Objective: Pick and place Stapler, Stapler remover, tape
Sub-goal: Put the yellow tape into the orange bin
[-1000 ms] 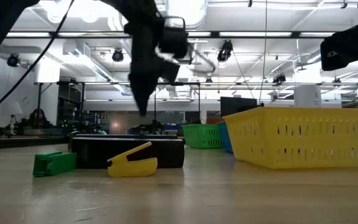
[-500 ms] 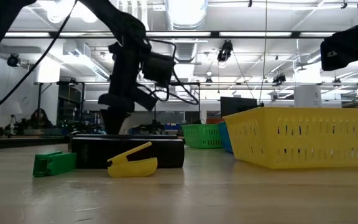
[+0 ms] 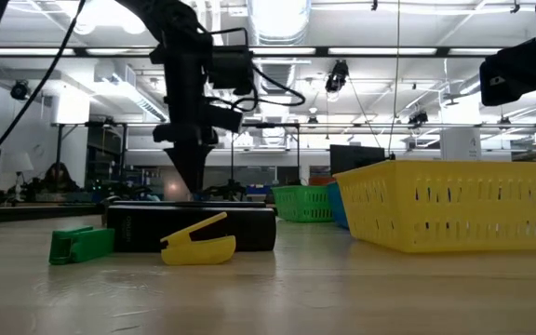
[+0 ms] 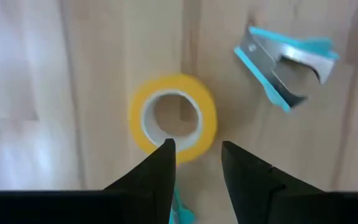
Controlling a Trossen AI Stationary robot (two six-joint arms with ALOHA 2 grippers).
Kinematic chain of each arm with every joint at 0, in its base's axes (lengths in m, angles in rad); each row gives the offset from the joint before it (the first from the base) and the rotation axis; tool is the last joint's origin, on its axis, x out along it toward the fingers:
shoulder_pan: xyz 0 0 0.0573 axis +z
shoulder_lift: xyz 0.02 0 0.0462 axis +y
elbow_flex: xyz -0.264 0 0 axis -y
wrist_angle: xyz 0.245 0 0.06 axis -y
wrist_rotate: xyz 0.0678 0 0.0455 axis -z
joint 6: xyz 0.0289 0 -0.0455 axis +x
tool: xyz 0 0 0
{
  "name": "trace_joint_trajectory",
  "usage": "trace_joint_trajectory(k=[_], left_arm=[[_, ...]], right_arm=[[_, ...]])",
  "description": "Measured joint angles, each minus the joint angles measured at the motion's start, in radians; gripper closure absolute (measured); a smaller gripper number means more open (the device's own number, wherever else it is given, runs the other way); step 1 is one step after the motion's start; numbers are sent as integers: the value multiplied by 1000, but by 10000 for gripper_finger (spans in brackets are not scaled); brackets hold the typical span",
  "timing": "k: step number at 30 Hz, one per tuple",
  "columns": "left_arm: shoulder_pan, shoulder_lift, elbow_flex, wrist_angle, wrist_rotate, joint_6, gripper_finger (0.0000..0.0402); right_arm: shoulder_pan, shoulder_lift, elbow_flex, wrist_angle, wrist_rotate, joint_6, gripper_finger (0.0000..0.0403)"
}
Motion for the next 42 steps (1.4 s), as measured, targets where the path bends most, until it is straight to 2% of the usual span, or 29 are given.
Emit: trace_joint_trajectory(k=[3,10,28,42], left_arm=[[1,0,-26,24,53,1,277],[13,0,-107,205,36,28,285],[13,0,-145,227,48,-14,291],[17,1,-145,280,49,-3,335]], right_arm=[[0,0,0,0,0,2,351],[0,0,0,0,0,0,351],[0,0,0,0,0,0,351],[0,0,0,0,0,0,351]])
